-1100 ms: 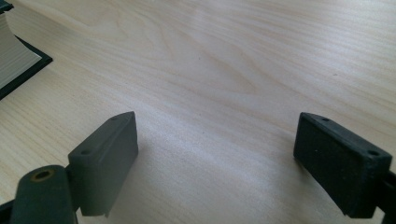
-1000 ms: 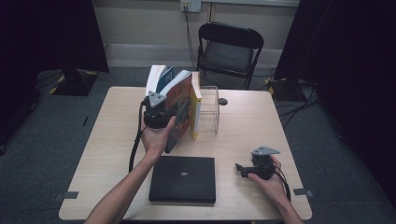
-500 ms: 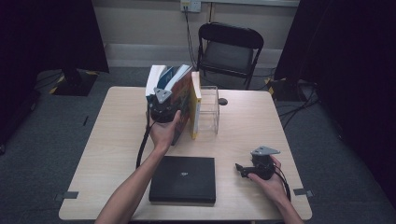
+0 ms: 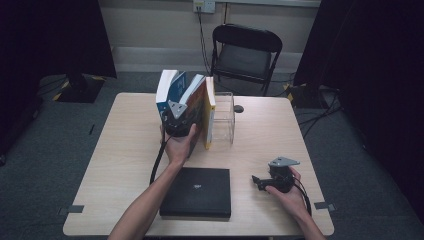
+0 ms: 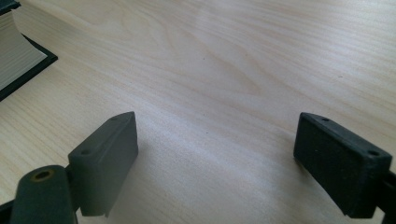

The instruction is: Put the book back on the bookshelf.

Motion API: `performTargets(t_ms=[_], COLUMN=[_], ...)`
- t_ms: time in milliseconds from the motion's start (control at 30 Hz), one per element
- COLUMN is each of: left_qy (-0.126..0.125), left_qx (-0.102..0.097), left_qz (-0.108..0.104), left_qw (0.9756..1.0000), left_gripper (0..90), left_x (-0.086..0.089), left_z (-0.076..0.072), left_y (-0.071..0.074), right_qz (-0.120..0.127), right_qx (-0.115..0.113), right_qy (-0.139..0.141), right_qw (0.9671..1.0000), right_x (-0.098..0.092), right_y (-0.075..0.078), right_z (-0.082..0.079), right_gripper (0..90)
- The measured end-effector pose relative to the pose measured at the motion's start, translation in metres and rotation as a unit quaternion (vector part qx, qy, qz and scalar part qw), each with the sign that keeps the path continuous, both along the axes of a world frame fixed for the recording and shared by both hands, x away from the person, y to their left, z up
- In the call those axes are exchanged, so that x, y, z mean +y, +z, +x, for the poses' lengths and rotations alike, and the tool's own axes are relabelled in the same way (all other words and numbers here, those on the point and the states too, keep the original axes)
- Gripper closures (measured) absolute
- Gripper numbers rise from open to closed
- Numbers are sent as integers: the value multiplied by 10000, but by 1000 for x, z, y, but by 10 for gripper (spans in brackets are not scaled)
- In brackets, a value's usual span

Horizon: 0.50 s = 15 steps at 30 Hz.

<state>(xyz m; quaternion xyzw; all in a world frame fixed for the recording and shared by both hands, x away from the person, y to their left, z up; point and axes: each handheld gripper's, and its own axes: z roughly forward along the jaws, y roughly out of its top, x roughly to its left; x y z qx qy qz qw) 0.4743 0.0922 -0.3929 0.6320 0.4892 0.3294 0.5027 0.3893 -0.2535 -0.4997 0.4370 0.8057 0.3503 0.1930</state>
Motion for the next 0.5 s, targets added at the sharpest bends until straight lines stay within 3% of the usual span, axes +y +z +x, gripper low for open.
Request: performTargets(t_ms=[400,500], left_qy=[-225,-254], left_qx=[-50,-31], left_qz=[131,52], left_qw=[9996,9997], left_gripper=[719,695], left_x=[4,5], left_z=[-14,-16], left_y=[-4,-3], right_qz=[-2,-3], right_qx=[-1,-2], right_qy=[10,10], right_qw=[10000,10000], right_x=[0,0], right_y=[0,0], right_z=[0,0], right_gripper=[135,135])
